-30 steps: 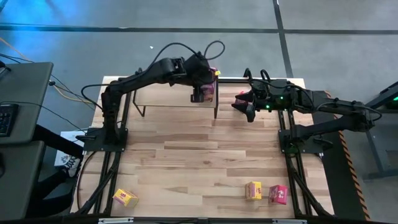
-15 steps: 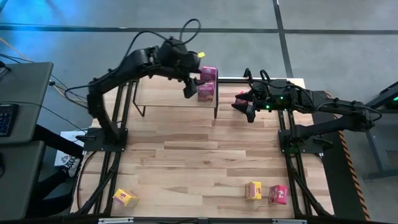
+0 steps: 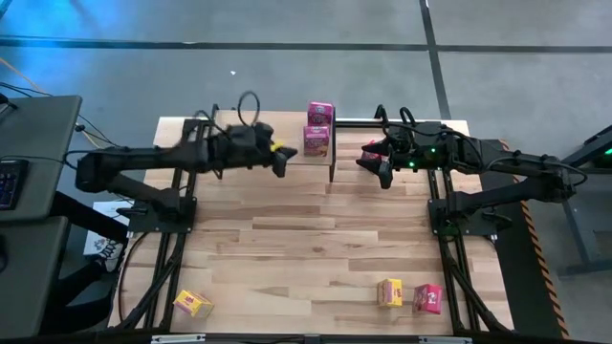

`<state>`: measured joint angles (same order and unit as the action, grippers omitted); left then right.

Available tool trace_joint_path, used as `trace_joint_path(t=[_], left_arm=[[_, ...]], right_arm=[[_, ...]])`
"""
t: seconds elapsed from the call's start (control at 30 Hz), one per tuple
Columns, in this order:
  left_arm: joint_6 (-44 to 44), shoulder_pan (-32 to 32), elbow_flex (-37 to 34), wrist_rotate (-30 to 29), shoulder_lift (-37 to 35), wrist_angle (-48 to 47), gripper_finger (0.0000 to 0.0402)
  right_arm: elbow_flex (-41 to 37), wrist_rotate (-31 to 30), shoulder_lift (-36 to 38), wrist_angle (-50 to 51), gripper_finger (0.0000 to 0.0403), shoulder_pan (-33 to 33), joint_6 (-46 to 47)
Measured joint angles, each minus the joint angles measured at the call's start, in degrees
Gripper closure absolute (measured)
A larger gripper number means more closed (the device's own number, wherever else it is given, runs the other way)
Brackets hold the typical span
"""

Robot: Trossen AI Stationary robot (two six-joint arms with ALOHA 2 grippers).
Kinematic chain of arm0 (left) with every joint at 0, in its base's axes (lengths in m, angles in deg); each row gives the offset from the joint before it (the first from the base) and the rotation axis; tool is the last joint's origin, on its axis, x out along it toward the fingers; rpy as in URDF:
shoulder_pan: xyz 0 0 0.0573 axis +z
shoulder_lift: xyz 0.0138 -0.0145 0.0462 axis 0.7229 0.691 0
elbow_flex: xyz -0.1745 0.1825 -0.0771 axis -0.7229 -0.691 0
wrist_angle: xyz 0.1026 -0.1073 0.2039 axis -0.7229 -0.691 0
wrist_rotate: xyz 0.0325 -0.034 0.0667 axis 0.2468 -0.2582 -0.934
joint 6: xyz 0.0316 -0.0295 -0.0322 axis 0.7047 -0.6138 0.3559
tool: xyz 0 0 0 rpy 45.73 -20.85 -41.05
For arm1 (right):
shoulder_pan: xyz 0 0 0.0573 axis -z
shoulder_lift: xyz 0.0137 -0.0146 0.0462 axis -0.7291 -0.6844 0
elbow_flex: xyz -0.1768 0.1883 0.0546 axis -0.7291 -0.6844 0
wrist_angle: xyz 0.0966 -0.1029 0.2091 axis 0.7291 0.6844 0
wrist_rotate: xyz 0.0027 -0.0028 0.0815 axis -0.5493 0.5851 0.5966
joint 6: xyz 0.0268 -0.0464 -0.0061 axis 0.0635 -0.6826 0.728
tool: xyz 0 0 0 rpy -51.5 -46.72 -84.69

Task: Stack cereal on shelf
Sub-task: Put the purple cereal box on the shelf aligned with the other purple cereal box

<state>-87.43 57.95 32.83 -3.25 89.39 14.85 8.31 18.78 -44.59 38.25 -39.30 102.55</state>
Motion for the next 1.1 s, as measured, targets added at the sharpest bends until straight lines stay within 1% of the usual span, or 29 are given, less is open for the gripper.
trace_joint_path(t=[0.1, 0.2, 0.3, 0.4, 0.63, 0.73, 0.93, 1.1], left_arm=[[-7.84, -0.21, -3.82, 0.95, 2.51, 8.49, 0.04], [-11.87, -0.28, -4.31, 0.54, 5.39, 9.24, 0.0401], [-12.49, -0.2, -4.26, -1.12, 7.48, 12.56, 0.0401], [-12.62, 0.41, -4.19, -2.55, 8.88, 13.97, 0.0401], [-13.96, 1.63, -4.22, -3.04, 11.61, 15.03, 0.0401], [-14.15, 1.95, -4.23, -3.97, 12.68, 16.22, 0.0401], [-15.18, 2.32, -4.21, -4.01, 14.31, 18.48, 0.0401], [-15.61, 2.32, -4.21, -4.33, 14.31, 18.98, 0.0401]], right_arm=[[0.0, 0.0, 0.0, 0.01, 0.0162, 0.0, 0.0], [0.0, 0.0, 0.0, 0.01, 0.0162, 0.0, 0.0], [0.0, 0.0, -0.02, 0.01, 0.0162, 0.0, 0.0], [0.0, -0.6, -0.01, 0.01, 0.0162, 0.0, 0.01], [0.0, -2.86, -0.02, 0.01, 0.0162, 0.0, 0.26], [0.0, -2.88, -0.02, -0.03, 0.0162, 0.0, 0.44], [0.0, -2.86, -0.02, -0.06, 0.0162, 0.0, 0.44], [0.0, -2.86, -0.02, -0.14, 0.0162, 0.0, 0.45]])
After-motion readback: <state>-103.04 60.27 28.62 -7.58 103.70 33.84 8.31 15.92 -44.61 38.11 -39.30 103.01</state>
